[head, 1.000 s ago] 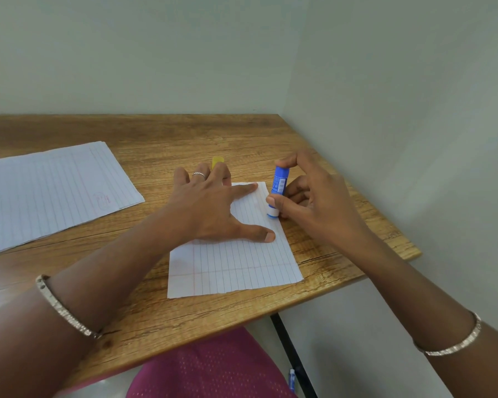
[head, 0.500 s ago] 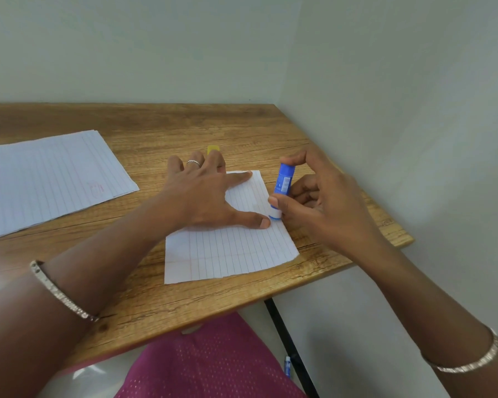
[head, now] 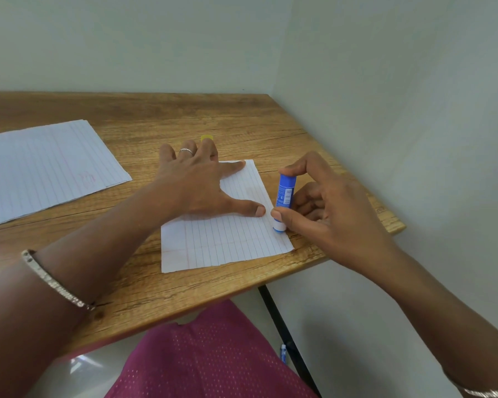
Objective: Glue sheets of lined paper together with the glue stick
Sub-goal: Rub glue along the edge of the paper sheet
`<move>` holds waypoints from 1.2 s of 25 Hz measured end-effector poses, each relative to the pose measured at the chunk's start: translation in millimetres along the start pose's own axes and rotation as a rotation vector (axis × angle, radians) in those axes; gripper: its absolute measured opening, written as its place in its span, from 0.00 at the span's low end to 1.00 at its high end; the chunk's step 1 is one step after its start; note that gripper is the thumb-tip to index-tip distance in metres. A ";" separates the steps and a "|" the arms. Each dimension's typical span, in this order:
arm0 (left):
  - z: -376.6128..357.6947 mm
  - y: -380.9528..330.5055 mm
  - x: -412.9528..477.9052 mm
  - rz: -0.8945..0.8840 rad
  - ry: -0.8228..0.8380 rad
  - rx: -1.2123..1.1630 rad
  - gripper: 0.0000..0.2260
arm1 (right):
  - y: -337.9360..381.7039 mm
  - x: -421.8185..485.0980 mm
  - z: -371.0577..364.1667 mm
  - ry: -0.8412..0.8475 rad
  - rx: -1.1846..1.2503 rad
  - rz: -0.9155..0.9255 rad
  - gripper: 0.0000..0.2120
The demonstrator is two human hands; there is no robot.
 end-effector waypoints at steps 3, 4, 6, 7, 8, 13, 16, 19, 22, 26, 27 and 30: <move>0.0 1.0 -0.1 0.001 -0.003 -0.001 0.57 | -0.8 -12.0 2.3 0.028 -0.025 -0.021 0.21; 0.4 1.2 -0.6 0.002 -0.012 0.000 0.57 | -0.6 -14.1 3.8 0.040 -0.016 -0.033 0.21; 0.7 0.9 -2.4 0.001 -0.031 -0.001 0.56 | 1.4 -13.9 11.0 0.020 0.050 -0.053 0.20; 0.9 0.7 -3.5 0.001 -0.040 -0.002 0.56 | 2.8 -11.5 16.0 -0.022 0.081 -0.052 0.20; 1.6 0.4 -4.9 0.002 -0.052 0.001 0.56 | 3.9 -8.2 19.3 -0.066 0.099 -0.049 0.20; 5.6 -1.7 -9.8 0.016 -0.080 0.058 0.55 | 0.6 -1.4 0.3 -0.072 0.012 -0.054 0.21; 8.1 -2.7 -10.5 0.011 -0.089 0.079 0.55 | -1.8 -7.2 2.6 -0.040 -0.010 -0.054 0.20; 8.6 -3.1 -10.6 0.002 -0.086 0.090 0.55 | -4.5 -15.6 6.2 0.036 -0.001 -0.088 0.21; 8.1 -2.3 -11.5 0.002 -0.083 0.107 0.52 | -4.1 -20.3 15.4 0.027 0.053 -0.108 0.20; 23.7 -20.6 -12.4 -0.157 -0.227 0.054 0.44 | -6.7 -19.7 27.7 -0.078 0.186 -0.144 0.20; 28.4 -28.9 -13.3 -0.235 -0.273 0.014 0.39 | -9.9 -19.0 27.0 -0.095 0.219 -0.169 0.21; 33.7 -41.3 -15.4 -0.361 -0.334 -0.096 0.30 | -22.5 -17.2 17.5 -0.096 0.428 -0.265 0.21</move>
Point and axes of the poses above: each hand's wrist, its own x-axis towards the middle knuckle, its own z-axis out of the back of the hand, y = z × x, the point moved 10 cm from there along x, towards the middle knuckle, and after that the axes turned 12 degrees about -z, right-handed, at the moved point
